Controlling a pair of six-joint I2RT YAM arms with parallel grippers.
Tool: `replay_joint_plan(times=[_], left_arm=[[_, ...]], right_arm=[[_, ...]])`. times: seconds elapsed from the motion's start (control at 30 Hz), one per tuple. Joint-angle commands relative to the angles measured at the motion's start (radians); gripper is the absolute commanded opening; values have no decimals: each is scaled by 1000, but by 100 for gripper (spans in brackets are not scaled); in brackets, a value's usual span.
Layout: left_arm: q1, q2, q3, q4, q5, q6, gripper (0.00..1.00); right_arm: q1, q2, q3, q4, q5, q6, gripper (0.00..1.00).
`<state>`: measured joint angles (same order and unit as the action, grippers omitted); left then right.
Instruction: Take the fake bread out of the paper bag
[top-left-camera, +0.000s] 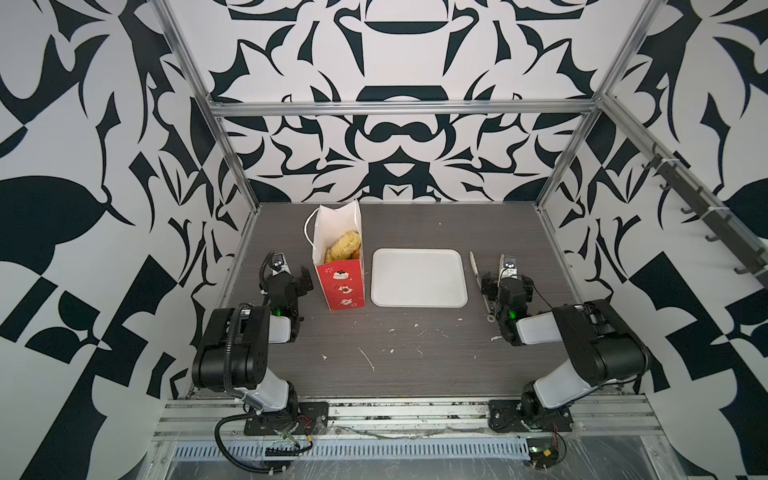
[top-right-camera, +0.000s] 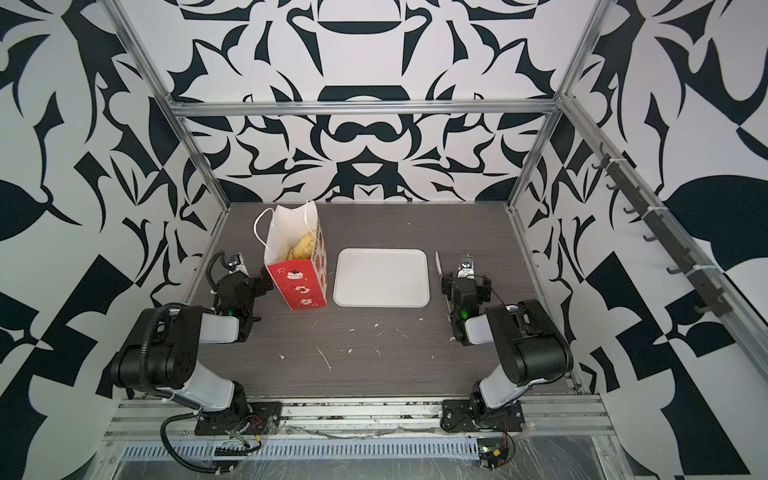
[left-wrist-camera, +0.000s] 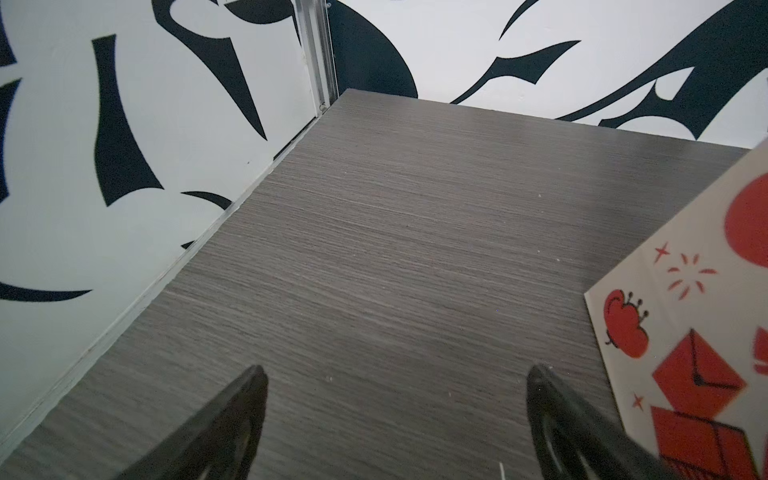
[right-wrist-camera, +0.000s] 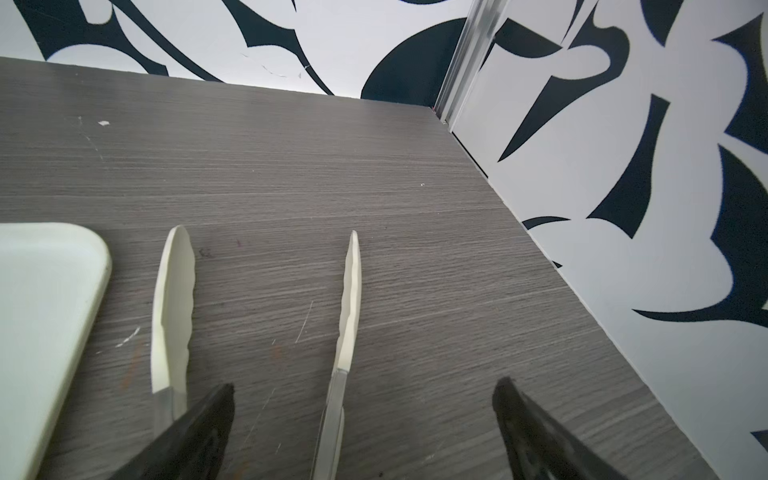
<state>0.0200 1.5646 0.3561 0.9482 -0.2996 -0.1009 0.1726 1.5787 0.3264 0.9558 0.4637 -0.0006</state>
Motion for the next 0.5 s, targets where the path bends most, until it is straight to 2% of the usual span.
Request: replay_joint_plan(times=[0.0,0.47], left_arm=[[6,0,2,19,10,-7,99],[6,0,7,12,15,-2,99]], right_arm=[[-2,-7,5,37,-2,2,100],[-2,-9,6,35,-6,2,100]])
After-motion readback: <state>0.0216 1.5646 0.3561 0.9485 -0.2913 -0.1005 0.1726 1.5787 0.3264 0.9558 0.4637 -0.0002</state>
